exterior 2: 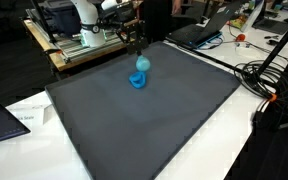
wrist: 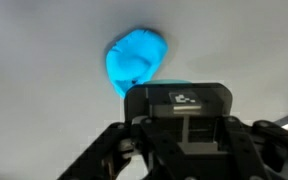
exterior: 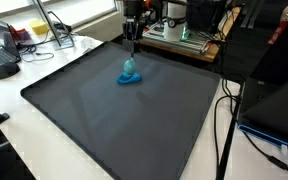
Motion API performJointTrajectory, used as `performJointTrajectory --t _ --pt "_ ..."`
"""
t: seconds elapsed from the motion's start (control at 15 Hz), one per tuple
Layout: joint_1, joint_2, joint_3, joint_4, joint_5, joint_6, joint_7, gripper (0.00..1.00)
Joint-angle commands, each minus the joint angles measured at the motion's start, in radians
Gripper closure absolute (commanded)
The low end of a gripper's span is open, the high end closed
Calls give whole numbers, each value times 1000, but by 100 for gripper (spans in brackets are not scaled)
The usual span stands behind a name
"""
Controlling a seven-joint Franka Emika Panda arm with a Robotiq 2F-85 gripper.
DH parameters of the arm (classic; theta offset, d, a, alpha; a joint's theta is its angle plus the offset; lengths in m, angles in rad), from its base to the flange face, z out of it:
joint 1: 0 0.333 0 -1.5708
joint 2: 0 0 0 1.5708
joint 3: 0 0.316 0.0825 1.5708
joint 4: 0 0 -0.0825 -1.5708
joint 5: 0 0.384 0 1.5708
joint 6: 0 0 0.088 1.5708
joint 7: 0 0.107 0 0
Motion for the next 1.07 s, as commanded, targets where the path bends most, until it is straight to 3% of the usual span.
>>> performJointTrajectory --t 0.0,0.2,0.47,0.67,1.0 --pt "18 -90 -73 28 80 -219 -75 78" --pt "-14 -126 -134 103 71 -436 -80 78" --pt "-26 -73 -242 286 130 -739 -90 78" --pt "-89 54 -226 444 196 -902 -52 78" --pt "-161 309 -180 605 246 -991 27 78"
